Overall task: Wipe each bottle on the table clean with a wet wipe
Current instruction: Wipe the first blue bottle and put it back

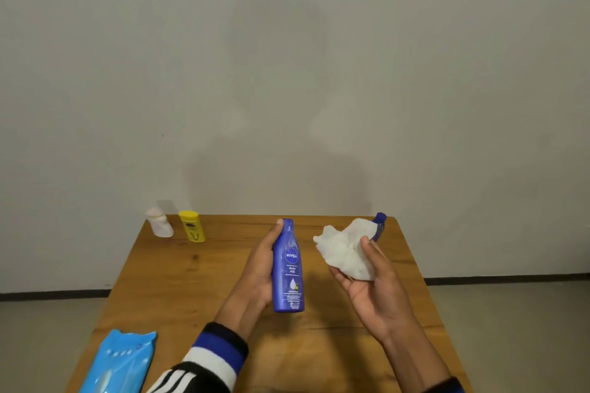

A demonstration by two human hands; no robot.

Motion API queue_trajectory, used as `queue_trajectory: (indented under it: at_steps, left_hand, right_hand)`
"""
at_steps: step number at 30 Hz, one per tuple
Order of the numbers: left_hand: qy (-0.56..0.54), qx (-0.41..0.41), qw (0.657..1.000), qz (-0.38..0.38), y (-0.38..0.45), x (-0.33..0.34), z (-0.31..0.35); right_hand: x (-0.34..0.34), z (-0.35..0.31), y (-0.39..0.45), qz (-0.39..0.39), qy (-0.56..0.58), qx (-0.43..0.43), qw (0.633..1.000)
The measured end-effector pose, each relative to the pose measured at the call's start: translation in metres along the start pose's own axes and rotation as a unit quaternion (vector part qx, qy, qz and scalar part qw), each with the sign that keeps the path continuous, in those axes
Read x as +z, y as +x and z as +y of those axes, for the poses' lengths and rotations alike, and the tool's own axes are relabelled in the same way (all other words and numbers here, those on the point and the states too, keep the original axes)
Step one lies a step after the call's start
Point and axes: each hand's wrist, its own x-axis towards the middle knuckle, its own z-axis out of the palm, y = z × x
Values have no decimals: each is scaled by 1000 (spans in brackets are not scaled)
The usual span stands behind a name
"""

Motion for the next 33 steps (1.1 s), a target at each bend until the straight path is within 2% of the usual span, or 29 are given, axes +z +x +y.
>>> queue_trajectory:
  at_steps: [4, 9, 15, 17, 18, 19, 21, 23, 24, 27, 29, 30, 31, 33]
  left_hand:
    - [-32, -21, 998, -51, -25, -10, 19]
    - [-85, -5, 988, -131, -48, -20, 34]
    - [-131, 18, 972, -194, -64, -26, 38]
    - [-133, 26, 970, -200, -68, -26, 37]
    - [-133, 30, 970, -203, -69, -25, 36]
    - [-128, 30, 970, -204, -71, -22, 35]
    - [-113, 15, 973, -201, -72, -11, 35]
    - [-109, -8, 972, -210, -74, 0, 35]
    - [-112, -3, 972, -208, -78, 2, 36]
    - [-105, 51, 982, -151, -76, -2, 38]
    - [-129, 98, 980, -117, -73, 2, 44]
    - [-147, 119, 974, -128, -72, 6, 46]
    - [-151, 128, 970, -145, -73, 9, 48]
    - [-127, 108, 969, -183, -80, 19, 49]
  right_hand:
    - [31, 19, -11, 27, -64, -71, 995]
    - [59, 25, -30, 31, -159, -193, 968]
    - [61, 20, -47, 32, -127, -216, 968]
    - [61, 18, -51, 10, -193, -260, 946]
    - [64, 17, -52, -7, -260, -310, 915]
    - [68, 16, -53, -33, -336, -365, 868]
    - [75, 23, -49, -116, -490, -430, 750]
    - [76, 40, -44, -190, -622, -407, 642]
    - [72, 50, -44, -197, -671, -399, 593]
    - [57, 73, -63, -198, -750, -396, 491]
    - [47, 82, -82, -230, -774, -425, 408]
    - [42, 84, -88, -251, -774, -440, 379]
    - [40, 81, -91, -259, -765, -459, 370]
    - [42, 67, -83, -251, -734, -477, 413]
